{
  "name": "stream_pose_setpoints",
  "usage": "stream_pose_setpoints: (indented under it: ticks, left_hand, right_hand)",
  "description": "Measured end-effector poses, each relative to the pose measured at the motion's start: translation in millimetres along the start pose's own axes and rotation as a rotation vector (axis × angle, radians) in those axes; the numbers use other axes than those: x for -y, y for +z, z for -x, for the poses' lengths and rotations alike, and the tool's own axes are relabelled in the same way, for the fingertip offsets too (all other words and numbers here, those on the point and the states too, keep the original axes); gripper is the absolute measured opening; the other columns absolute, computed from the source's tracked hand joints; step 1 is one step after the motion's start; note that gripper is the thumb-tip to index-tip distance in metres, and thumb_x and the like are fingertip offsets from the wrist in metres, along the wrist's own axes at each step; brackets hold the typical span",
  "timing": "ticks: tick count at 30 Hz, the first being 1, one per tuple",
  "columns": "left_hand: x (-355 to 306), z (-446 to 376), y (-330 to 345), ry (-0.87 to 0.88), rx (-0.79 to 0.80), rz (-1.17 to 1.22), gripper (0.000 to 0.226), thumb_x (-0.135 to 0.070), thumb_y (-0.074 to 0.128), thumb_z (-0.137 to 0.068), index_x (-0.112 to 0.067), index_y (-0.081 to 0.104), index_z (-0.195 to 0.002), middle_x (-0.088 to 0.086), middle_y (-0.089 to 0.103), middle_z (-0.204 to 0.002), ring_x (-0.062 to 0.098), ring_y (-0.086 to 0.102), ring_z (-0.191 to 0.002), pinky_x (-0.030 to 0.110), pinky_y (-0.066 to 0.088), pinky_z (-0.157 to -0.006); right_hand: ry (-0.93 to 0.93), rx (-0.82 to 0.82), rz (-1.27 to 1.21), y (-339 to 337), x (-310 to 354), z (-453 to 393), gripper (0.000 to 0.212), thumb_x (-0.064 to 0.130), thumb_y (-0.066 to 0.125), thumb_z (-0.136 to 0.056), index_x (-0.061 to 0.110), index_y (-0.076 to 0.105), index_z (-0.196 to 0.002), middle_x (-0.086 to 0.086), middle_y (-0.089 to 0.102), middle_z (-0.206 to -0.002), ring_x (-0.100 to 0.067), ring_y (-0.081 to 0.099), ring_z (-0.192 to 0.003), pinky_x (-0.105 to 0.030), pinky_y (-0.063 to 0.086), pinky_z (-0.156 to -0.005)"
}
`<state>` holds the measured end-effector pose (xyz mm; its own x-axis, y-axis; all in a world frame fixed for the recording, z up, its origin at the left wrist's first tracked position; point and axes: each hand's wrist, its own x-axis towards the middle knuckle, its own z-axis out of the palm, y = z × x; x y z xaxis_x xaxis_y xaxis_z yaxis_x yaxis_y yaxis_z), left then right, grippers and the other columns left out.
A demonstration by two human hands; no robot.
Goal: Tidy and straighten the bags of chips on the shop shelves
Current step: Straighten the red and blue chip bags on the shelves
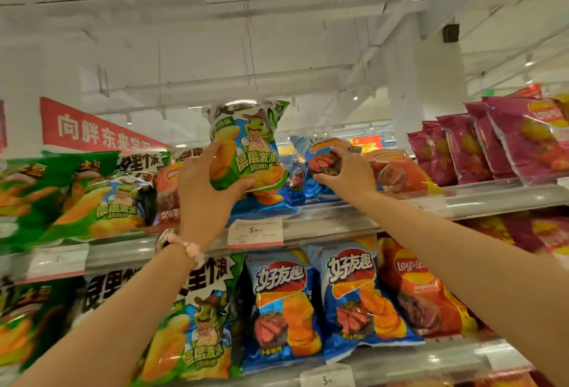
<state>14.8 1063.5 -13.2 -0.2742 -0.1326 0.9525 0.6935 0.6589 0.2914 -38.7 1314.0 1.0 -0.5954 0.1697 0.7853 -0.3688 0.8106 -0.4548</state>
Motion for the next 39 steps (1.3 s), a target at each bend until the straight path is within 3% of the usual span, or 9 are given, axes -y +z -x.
stream_pose_setpoints:
  ticks: [7, 10, 13, 15, 18, 23, 29, 34, 39]
  left_hand:
    - [10, 7, -19, 0.069, 0.052, -0.034, 0.077, -0.040, 0.081, -0.070, -0.031, 0.046, -0.138, -0.003, 0.044, -0.113, 0.001, 0.029, -0.102, 0.012, 0.024, -0.080]
    - [14, 10, -20, 0.047, 0.075, 0.020, 0.077, -0.039, 0.080, -0.071, -0.031, 0.045, -0.138, -0.002, 0.042, -0.112, 0.006, 0.033, -0.106, 0.021, 0.030, -0.091]
    - [16, 11, -20, 0.022, 0.092, 0.079, 0.077, -0.037, 0.081, -0.071, -0.028, 0.045, -0.139, 0.003, 0.048, -0.118, 0.021, 0.045, -0.114, 0.041, 0.042, -0.099]
    - [17, 13, -18, 0.017, 0.085, 0.101, 0.079, -0.036, 0.081, -0.071, -0.026, 0.044, -0.139, 0.005, 0.050, -0.122, 0.022, 0.046, -0.116, 0.038, 0.042, -0.099]
    - [16, 15, -15, -0.022, 0.058, 0.135, 0.084, -0.035, 0.083, -0.069, -0.022, 0.042, -0.141, 0.005, 0.050, -0.129, 0.022, 0.045, -0.121, 0.033, 0.039, -0.100]
    - [20, 13, -24, -0.003, 0.059, 0.130, 0.082, -0.038, 0.083, -0.069, -0.019, 0.042, -0.137, 0.002, 0.052, -0.130, 0.020, 0.048, -0.120, 0.045, 0.045, -0.100]
    - [57, -11, -47, -0.135, 0.098, -0.044, 0.089, -0.082, 0.052, -0.070, -0.023, 0.042, -0.136, -0.003, 0.052, -0.125, 0.025, 0.051, -0.117, 0.051, 0.046, -0.096]
    - [94, -30, -48, -0.341, 0.363, -0.371, 0.113, -0.081, 0.061, -0.062, -0.031, 0.011, -0.150, 0.020, 0.018, -0.151, 0.044, 0.028, -0.135, 0.054, 0.036, -0.106]
    - [100, -36, -38, -0.399, 0.431, -0.351, 0.119, -0.067, 0.071, -0.067, -0.031, -0.003, -0.152, 0.024, 0.015, -0.151, 0.045, 0.049, -0.119, 0.044, 0.045, -0.096]
  right_hand:
    - [0.099, 0.197, 0.131, 10, 5, 5, 0.074, 0.064, 0.062, -0.078, 0.024, 0.043, -0.138, -0.013, 0.047, -0.138, -0.033, 0.047, -0.123, -0.048, 0.043, -0.100]
    - [0.085, 0.047, 0.214, 6, 23, 14, 0.068, 0.068, 0.046, -0.085, 0.026, 0.045, -0.138, -0.013, 0.031, -0.150, -0.034, 0.030, -0.137, -0.051, 0.027, -0.111]
    - [-0.007, -0.031, -0.238, 9, 65, 30, 0.063, 0.054, 0.051, -0.089, 0.022, 0.039, -0.142, -0.011, 0.036, -0.148, -0.029, 0.039, -0.132, -0.037, 0.034, -0.101]
    - [0.098, 0.197, -0.648, 13, 96, 38, 0.074, 0.053, 0.060, -0.084, 0.030, 0.028, -0.146, -0.007, 0.041, -0.144, -0.022, 0.051, -0.118, -0.034, 0.042, -0.089]
    - [0.173, 0.361, -0.850, 22, 121, 45, 0.097, 0.047, 0.077, -0.070, 0.034, 0.021, -0.148, -0.001, 0.045, -0.143, -0.023, 0.052, -0.122, -0.047, 0.047, -0.099]
    - [0.182, 0.239, -0.950, 31, 130, 46, 0.096, 0.021, 0.083, -0.070, 0.026, 0.027, -0.148, -0.009, 0.051, -0.135, -0.026, 0.056, -0.118, -0.045, 0.049, -0.099]
    - [0.140, 0.041, -0.929, 23, 124, 42, 0.088, 0.015, 0.080, -0.073, 0.022, 0.030, -0.146, -0.006, 0.051, -0.135, -0.018, 0.055, -0.118, -0.038, 0.048, -0.101]
    - [0.144, 0.049, -0.897, 13, 105, 39, 0.089, 0.017, 0.080, -0.074, 0.023, 0.028, -0.146, -0.008, 0.048, -0.139, -0.022, 0.052, -0.122, -0.041, 0.046, -0.103]
    - [0.124, 0.060, -0.819, 14, 92, 43, 0.093, 0.022, 0.082, -0.072, 0.029, 0.026, -0.146, -0.007, 0.043, -0.143, -0.018, 0.048, -0.125, -0.036, 0.044, -0.103]
